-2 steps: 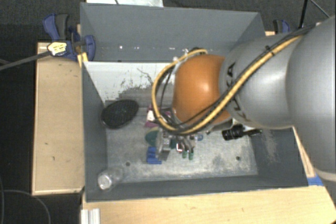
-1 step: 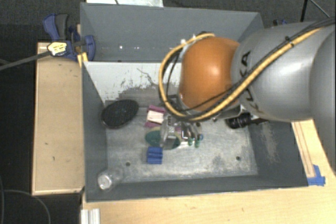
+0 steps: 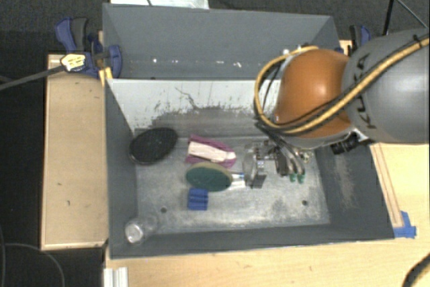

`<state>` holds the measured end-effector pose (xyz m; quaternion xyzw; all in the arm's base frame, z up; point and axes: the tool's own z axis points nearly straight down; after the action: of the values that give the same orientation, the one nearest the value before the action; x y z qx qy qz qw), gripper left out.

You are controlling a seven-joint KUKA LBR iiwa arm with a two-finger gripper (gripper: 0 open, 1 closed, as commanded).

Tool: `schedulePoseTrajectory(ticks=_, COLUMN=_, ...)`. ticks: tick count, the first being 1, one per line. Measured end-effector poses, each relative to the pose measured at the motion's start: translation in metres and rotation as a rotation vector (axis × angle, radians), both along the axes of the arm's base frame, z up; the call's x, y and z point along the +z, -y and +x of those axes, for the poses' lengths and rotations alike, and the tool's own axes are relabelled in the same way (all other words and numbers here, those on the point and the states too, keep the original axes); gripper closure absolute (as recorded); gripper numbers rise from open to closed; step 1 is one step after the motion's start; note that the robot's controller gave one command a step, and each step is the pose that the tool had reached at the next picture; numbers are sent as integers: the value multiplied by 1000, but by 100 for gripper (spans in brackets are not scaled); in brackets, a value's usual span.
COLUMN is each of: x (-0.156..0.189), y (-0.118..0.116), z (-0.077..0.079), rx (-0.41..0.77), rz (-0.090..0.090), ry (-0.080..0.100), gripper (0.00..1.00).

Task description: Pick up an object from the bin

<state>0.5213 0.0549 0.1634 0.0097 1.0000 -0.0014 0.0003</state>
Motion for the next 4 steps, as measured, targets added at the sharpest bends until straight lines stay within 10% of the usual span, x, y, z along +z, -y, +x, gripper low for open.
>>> schedulePoseTrajectory(ticks=1, x=4, y=-26, z=-14, rx=-62, rz=4, ry=-4, gripper=100)
schedulePoseTrajectory(ticks=2, x=-36, y=-60, z=22, rx=158, rz=4, ry=2, gripper=100)
schedulePoseTrajectory(ticks=3, x=-5, y=-59, z=34, rx=27, rz=5, ry=6, gripper=100)
schedulePoseTrajectory(ticks=4, x=-35, y=-74, z=15, rx=-162, rz=4, ry=-1, gripper=100)
